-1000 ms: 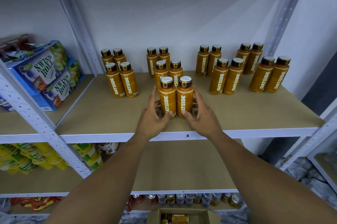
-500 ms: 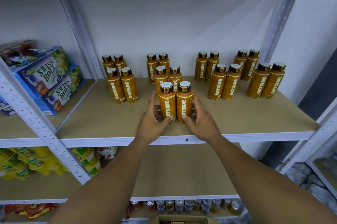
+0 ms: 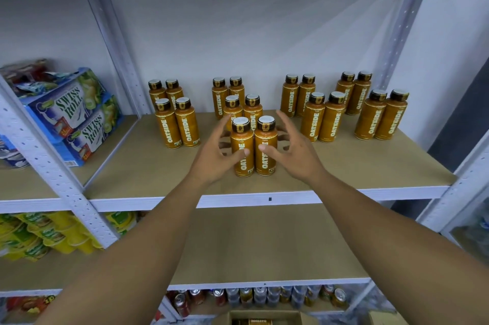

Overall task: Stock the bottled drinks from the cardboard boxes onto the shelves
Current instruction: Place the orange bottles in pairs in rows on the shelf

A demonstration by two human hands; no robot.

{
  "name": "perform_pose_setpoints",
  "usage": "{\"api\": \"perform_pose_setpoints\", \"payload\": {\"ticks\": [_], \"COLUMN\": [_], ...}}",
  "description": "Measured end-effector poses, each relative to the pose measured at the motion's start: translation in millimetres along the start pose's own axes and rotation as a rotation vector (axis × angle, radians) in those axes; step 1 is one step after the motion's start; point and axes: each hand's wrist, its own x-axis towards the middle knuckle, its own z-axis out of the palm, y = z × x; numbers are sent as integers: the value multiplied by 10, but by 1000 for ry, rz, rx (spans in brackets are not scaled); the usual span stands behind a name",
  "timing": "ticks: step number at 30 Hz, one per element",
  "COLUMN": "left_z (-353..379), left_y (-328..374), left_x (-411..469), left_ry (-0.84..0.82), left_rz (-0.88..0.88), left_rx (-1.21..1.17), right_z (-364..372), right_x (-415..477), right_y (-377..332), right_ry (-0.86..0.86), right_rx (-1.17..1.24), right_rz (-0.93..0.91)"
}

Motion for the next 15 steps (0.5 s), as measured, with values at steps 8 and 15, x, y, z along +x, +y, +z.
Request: {"api": "perform_pose_setpoints", "payload": {"ticks": [8,15], "left_z": [-61,-58], "left_y": [50,81], "left_x": [135,78], "left_ry": [-32,-24], "left_rz": [7,-6], "left_rx": [58,60], "right_z": [-65,-42], "right_x": [79,72], "right_y": [-92,-108], "right_ry": [-5,-13], "right_rx": [-40,-17], "right_rz": [-49,-31]}}
